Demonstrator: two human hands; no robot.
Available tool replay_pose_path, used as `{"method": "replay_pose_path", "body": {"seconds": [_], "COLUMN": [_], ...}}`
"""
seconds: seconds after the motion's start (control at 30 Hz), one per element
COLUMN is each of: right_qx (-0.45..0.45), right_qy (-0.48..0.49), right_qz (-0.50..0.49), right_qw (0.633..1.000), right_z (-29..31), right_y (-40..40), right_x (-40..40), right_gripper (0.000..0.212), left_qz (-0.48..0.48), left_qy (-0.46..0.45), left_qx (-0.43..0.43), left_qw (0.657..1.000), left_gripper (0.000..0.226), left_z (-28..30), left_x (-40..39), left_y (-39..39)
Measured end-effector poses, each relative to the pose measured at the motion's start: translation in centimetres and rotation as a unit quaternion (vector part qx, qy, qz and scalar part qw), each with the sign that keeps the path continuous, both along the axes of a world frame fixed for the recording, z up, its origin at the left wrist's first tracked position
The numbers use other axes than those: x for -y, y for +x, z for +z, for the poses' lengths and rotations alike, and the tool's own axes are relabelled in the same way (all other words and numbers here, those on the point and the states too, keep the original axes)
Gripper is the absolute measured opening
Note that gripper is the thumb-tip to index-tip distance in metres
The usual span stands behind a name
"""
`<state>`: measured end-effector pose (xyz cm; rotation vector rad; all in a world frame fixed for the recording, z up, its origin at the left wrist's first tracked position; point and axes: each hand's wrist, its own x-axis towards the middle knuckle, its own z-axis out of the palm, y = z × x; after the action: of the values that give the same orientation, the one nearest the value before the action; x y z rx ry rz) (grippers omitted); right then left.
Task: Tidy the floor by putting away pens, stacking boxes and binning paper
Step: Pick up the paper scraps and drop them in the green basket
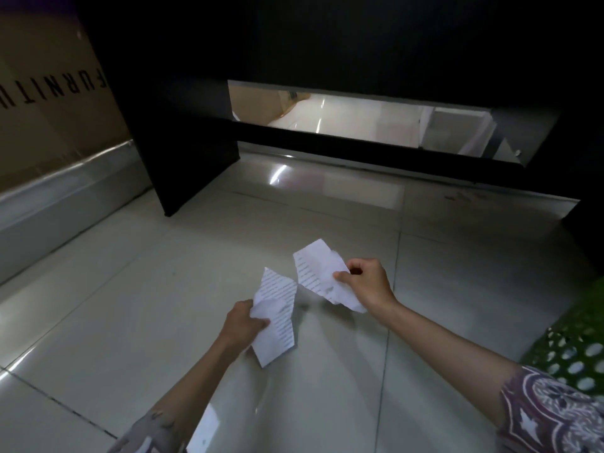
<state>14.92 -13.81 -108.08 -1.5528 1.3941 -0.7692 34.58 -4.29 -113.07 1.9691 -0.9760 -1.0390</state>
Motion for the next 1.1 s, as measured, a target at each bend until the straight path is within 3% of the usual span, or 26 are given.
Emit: {"method": "replay_pose_path", "body": {"seconds": [0.2,0.53,0.6,0.87,1.1], "right_qx": [0.086,0.225,0.234,0.193,0.147], "right_qy": [-0.052,-0.153,-0.182,-0.278,-0.244], "right_qz": [-0.102,-0.2,-0.218,-0.278,-0.403], "right_qw": [0.99,0.941,0.93,0.899,0.87], "right_z": [3.4,12.8,14.9,21.0,21.6], "right_y": [-3.9,-11.4,-13.3,-22.2,-30.3], "right_x": [-2.0,-6.6,-7.4,-10.0,-11.2], "right_gripper": [0.026,0.016,0.018,0.027,0.017], "left_qz": [-0.009,-0.088,-0.103,-0.205,-0.266], "left_qy": [-0.076,-0.206,-0.235,-0.313,-0.332], "left_qx": [-0.086,-0.107,-0.116,-0.168,-0.147], "left_qw": [0.993,0.969,0.96,0.912,0.893], "left_gripper": [0.036,0.017,0.008,0.023,0.025], "left_z": [5.9,16.8,19.0,23.9,24.8], "left_x": [0.6,2.3,2.6,2.8,3.3], "left_y": [-1.9,-11.1,-13.6,-23.4,-31.5]}}
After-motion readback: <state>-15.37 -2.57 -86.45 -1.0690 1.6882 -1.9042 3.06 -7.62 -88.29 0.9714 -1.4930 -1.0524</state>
